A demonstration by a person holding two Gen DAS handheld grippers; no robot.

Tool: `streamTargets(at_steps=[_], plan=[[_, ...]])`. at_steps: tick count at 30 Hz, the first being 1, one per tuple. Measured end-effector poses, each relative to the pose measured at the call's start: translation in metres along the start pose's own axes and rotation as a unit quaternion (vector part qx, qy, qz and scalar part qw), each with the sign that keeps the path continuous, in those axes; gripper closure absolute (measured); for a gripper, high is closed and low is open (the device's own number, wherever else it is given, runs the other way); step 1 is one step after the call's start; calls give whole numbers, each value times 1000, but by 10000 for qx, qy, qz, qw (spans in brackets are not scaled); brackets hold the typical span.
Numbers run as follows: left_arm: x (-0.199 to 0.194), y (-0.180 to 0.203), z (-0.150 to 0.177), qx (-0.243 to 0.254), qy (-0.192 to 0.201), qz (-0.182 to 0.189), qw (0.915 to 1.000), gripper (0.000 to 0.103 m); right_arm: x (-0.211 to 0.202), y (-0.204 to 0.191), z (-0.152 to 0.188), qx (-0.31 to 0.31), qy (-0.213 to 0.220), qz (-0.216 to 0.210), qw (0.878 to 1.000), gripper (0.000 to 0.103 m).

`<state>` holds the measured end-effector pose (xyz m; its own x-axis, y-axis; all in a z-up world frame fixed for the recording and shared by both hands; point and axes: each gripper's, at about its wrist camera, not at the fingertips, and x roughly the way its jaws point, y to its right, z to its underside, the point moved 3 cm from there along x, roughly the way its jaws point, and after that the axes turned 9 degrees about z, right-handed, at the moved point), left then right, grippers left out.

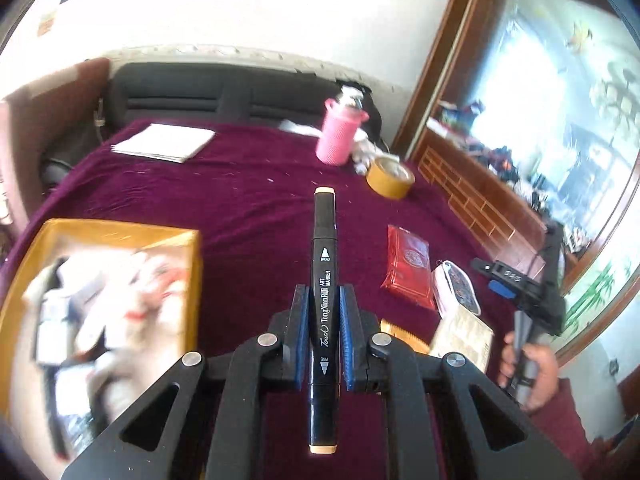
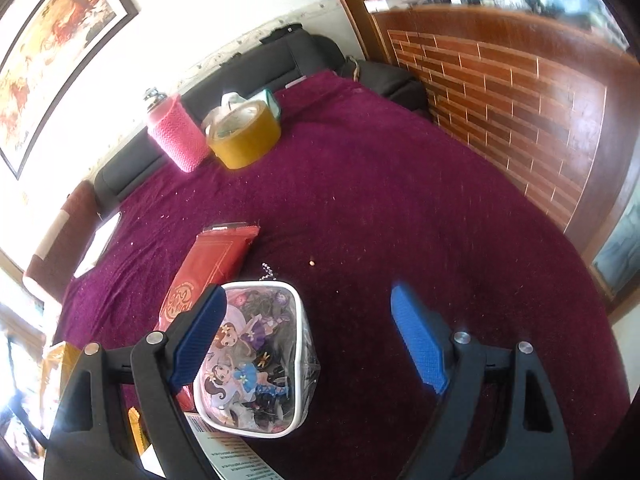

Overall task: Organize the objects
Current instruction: 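Carry the marker toward the tray with the left gripper while the right grasps the yellow packet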

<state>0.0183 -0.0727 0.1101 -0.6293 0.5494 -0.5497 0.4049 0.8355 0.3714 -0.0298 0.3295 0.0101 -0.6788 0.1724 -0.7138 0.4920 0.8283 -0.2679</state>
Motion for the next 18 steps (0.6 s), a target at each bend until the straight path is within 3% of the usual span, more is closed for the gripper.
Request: streamTargets(at_steps=[3,8,10,13,15,18], plan=[[-25,-7,5,52,156,19,9999,91,-12,-11,1,-331,154,424,9984,19],[-43,-22,12,20,346,153,9993,91,-67,-52,16,-826,16,-304,9961,19],[-48,-29,15,-47,393,192,9990,91,-82,-70,22,-975,-359,-669,9923,19],[-58,-39,24,-122,497,179,9985,91,-89,-106,44,-1158,-1188,-1447,9755,18],[-70,-47,31,-183,555,173,9981,91,-86,-136,72,-1338,-1856,-1810,9565,18],[-86,-61,38,-285,660,158,9973,91,-77,-159,115,-1080,-2695,-2223,9307,18]])
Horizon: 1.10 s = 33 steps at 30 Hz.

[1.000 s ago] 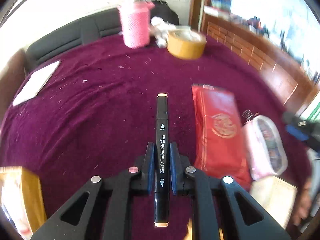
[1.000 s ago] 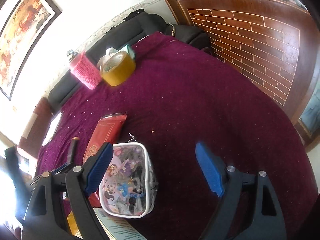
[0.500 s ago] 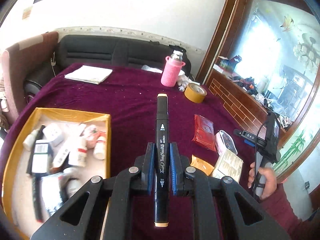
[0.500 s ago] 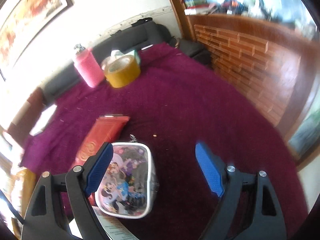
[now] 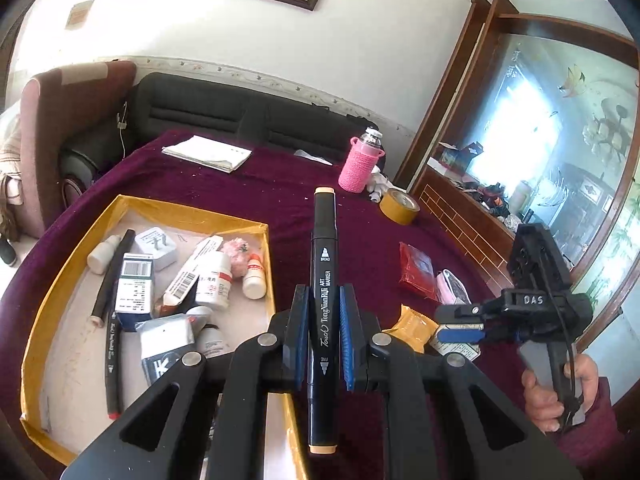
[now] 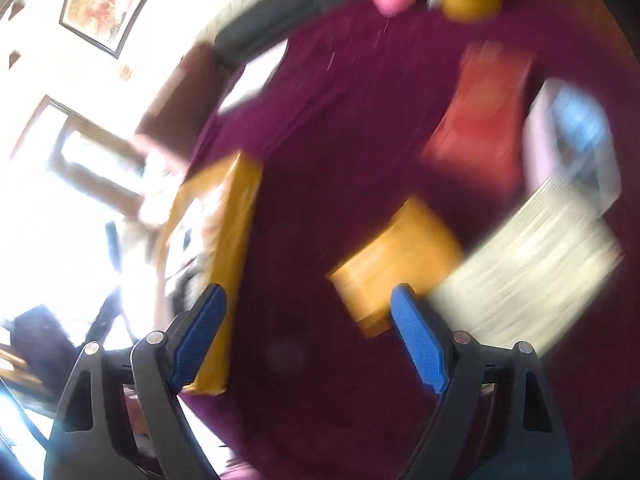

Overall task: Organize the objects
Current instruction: 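Carry the marker toward the tray with the left gripper while the right grasps the yellow packet, then lower the marker and yellow packet into the tray and open both grippers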

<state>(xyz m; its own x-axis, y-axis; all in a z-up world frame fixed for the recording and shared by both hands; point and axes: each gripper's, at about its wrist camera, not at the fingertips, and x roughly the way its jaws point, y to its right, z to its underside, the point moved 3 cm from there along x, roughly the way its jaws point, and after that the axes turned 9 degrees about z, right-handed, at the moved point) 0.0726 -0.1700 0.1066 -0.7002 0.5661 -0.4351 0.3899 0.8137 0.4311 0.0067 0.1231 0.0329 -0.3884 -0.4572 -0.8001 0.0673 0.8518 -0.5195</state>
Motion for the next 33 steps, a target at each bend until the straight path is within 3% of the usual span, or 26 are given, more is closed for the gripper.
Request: streamTargets(at_steps=[1,2,6,12,13,14,15,16,18,21,23,27,29,33], plan=[[-5,-4,1,-4,26,-25,10000,91,10,-1,7,109,-116,72,9998,18],[-12,-10,2,0,69,-73,9999,91,16,2,11,197,-96,429,9988,19],[-32,-30,6,-75,199,-185,9996,91,19,12,13,355,483,1753,9827,19],[-49,-61,16,-373,271,-261,9986,91,38,18,-10,586,962,2739,9551,19],[-53,-64,18,-388,279,-298,9984,91,42,17,-11,516,980,2937,9495,21],[-58,-68,20,-387,294,-354,9982,91,45,16,-10,443,1041,3126,9431,36],[-61,-72,22,-375,304,-416,9980,91,46,16,-7,393,1099,3087,9440,55],[-65,-76,24,-362,305,-500,9976,91,48,17,-6,380,1058,2988,9477,58],[-68,-85,27,-356,260,-708,9965,91,39,21,-3,299,1080,2950,9489,59],[-71,-98,32,-369,149,-986,9943,91,31,15,5,319,1031,2227,9689,60],[-75,-108,38,-369,61,-1157,9926,91,27,1,10,214,1122,1966,9738,59],[-69,-125,49,-592,-356,-1262,9896,91,12,-38,12,-218,1182,1326,9839,59],[-63,-127,55,-716,-568,-1130,9894,91,15,-63,13,-489,1061,1028,9878,59],[-48,-129,54,-595,-828,-1457,9841,91,44,-112,8,-889,659,559,9923,59]])
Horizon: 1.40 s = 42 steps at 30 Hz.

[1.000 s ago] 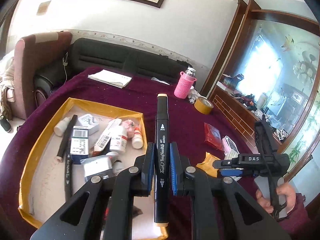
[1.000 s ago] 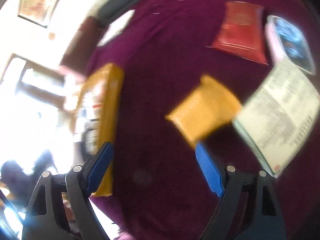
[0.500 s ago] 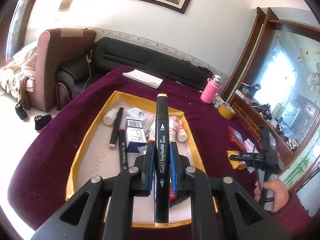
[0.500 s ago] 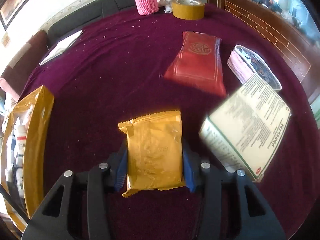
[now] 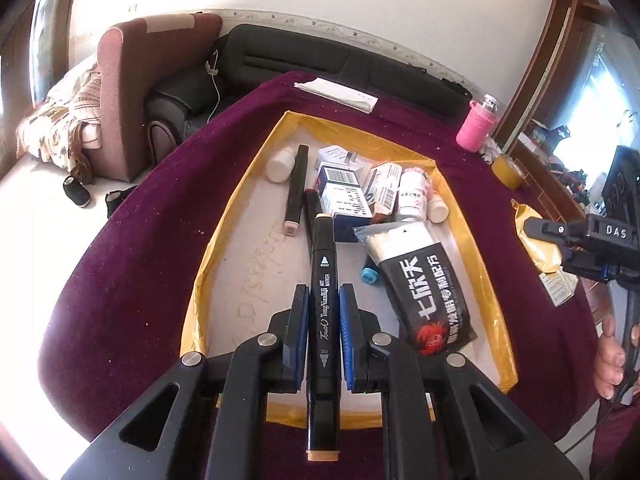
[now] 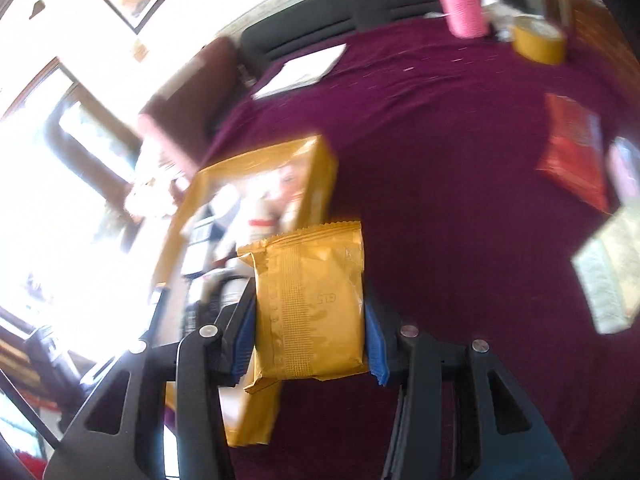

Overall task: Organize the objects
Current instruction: 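Lower the marker and yellow packet into the tray and open both grippers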

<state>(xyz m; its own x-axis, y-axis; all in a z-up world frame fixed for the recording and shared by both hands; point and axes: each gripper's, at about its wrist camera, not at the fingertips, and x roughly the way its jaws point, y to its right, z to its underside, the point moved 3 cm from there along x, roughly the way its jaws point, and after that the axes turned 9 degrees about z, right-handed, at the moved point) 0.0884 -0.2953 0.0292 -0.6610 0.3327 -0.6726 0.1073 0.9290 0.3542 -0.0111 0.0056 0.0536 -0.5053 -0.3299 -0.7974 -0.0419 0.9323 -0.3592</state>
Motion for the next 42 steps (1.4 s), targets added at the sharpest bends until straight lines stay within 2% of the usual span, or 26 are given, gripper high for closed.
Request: streamTargets(at_steps=[2,5,8,10,11,14,16,17,18,20,23,26,27,29,32,35,39,42], plan=[[8,-7,-5,-18,-92,-235,9997,91,13,-22,-6,-176,-145,-122,9997,59],[16,-23,-12,-222,-113,-526,9983,91,25,-51,-2,-529,-198,15,9984,59],[21,-33,-14,-438,-77,-410,9982,91,48,-71,-6,-837,-235,309,9957,59],[22,-32,-15,-408,-79,-440,9982,91,63,-80,-5,-990,-258,570,9931,59],[20,-32,-16,-422,-64,-405,9983,88,69,-82,-5,-1027,-311,643,9921,59],[9,-33,-17,-572,71,-265,9980,67,76,-77,1,-985,-460,752,9912,56],[-1,-31,-20,-651,233,-115,9975,61,74,-76,2,-947,-442,745,9917,52],[-8,-30,-22,-648,351,-146,9972,54,71,-75,2,-932,-435,731,9920,49],[-14,-28,-23,-645,451,-166,9968,49,68,-74,1,-911,-397,694,9926,46],[-23,-26,-24,-671,613,-120,9958,46,60,-72,-2,-839,-241,651,9941,45],[-32,-25,-24,-806,691,26,9943,46,54,-71,-9,-704,-104,559,9959,44],[-38,-25,-22,-887,750,103,9932,46,48,-73,-11,-467,-27,-45,9989,43],[-39,-26,-22,-904,777,104,9928,46,47,-74,-10,-405,-36,-257,9988,37],[-40,-26,-21,-921,799,88,9925,46,52,-77,-7,-330,-165,-458,9983,28],[-42,-29,-20,-954,823,82,9920,46,78,-79,5,-99,-852,-865,9926,27],[-45,-32,-17,-983,843,64,9916,46,84,-82,11,-43,-897,-944,9915,28],[-48,-33,-16,-931,867,-17,9919,46,71,-90,11,-94,-584,-962,9936,28],[-46,-32,-15,-905,824,-6,9925,46,59,-93,12,-268,-333,-817,9957,28]])
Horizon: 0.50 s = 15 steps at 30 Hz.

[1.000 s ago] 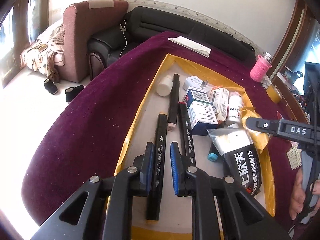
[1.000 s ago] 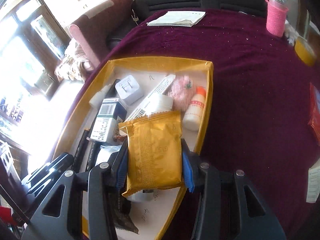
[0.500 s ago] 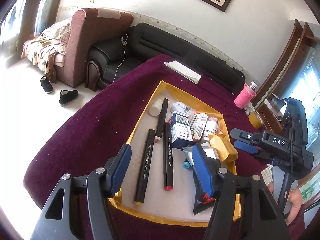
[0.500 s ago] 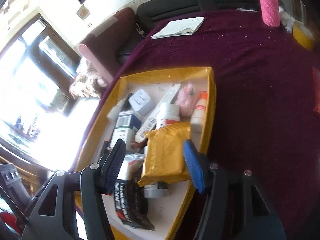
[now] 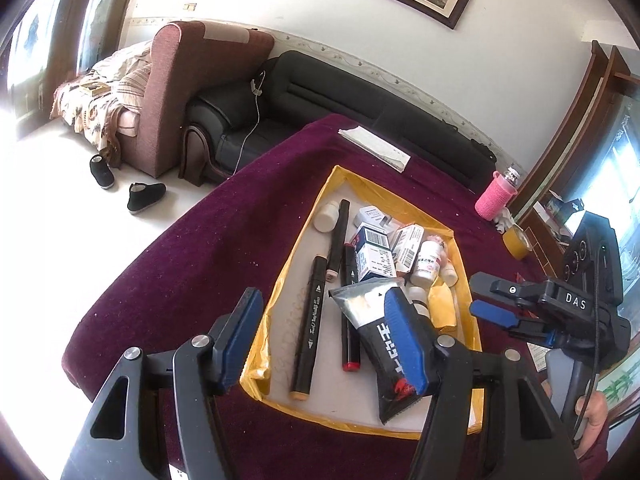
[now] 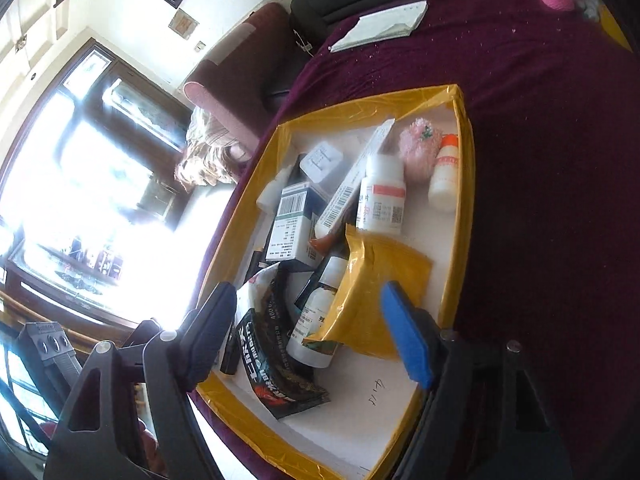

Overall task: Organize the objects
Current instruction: 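Lower the marker and yellow packet into the tray and open both grippers, then withdraw both grippers from the tray toward the printed leaflet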

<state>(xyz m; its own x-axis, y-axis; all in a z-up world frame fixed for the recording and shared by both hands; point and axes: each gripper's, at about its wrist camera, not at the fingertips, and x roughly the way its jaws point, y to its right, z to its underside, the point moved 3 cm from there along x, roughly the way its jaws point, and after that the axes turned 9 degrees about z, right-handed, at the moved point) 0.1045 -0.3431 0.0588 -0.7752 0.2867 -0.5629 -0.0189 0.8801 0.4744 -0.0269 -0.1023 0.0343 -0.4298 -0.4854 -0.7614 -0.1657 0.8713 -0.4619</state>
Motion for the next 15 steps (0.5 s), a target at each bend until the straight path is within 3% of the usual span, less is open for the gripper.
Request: streamTargets(at_steps=[6,12,15], plan=[[1,19,6,288,-105,166,9994,46,-30,18,4,-285,535,540,9967,28],[12,73,11,1300,-97,-481,9903,46,-85,98,11,-115,1126,1529,9817,28],[23,106,15,1703,-232,-396,9843,46,-118,140,20,127,1356,1955,9712,28]])
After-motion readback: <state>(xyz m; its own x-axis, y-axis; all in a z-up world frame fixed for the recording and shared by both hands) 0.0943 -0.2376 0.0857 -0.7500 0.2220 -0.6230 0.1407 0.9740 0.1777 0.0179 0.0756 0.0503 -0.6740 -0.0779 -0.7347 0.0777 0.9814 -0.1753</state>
